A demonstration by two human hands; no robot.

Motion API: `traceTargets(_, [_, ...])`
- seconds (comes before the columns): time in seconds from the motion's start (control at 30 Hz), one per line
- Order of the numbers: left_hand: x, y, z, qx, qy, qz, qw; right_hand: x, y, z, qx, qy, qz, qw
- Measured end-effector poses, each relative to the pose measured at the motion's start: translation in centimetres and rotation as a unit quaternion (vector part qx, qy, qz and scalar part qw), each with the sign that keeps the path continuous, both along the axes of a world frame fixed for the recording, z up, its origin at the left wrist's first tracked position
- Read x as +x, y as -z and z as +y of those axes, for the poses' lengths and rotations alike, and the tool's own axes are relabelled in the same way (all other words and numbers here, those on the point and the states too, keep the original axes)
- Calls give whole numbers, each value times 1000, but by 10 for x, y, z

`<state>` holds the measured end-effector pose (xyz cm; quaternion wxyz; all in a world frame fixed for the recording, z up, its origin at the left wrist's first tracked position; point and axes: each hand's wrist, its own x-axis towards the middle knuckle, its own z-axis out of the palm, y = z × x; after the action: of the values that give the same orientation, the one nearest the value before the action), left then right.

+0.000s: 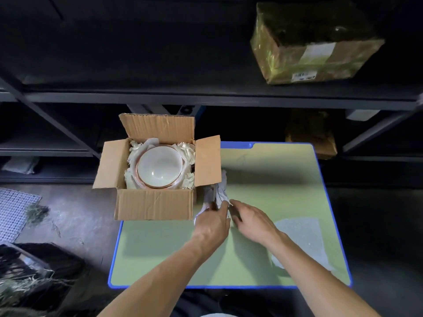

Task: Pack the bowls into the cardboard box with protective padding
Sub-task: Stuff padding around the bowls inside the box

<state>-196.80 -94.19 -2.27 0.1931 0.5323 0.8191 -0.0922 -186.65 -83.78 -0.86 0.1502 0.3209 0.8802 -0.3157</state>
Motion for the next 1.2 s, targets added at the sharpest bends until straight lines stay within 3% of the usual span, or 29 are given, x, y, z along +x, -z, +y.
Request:
traceTargets(0.13, [2, -11, -2, 26, -10, -48, 998, 6, -3, 4, 11, 2, -3, 1000])
traceTargets(0.2, [3, -12, -6, -23, -13, -61, 998, 11, -4, 7, 25, 11, 2, 1000])
traceTargets(0.27, [1, 0, -10, -90, 92, -13, 992, 17, -4, 10, 51, 20, 24, 998])
traceTargets(0.3, [-2, -2, -8, -82, 64, -25, 994, 20, -5, 12, 63, 19, 34, 997])
traceTargets(0.33, [3, -11, -10, -50, -4, -79, 996, 22, -6, 14, 71, 11, 41, 997])
traceTargets(0.4, [9, -30, -5, 79, -139, -213, 964, 24, -9, 17, 90, -15, 40, 995])
traceTargets(0.47, [12, -36, -2, 209, -134, -178, 952, 25, -12, 21, 120, -30, 39, 992])
traceTargets(0.7, [12, -52, -5, 267, -151, -239, 921, 35, -21, 29, 218, -60, 100, 969])
traceTargets(0.8, [13, -64, -10, 291, -150, -224, 918, 34, -34, 34, 255, -107, 143, 950])
traceTargets(1.2, [-15, -105, -29, 316, -78, -98, 940, 10, -92, 17, 266, -152, 165, 937])
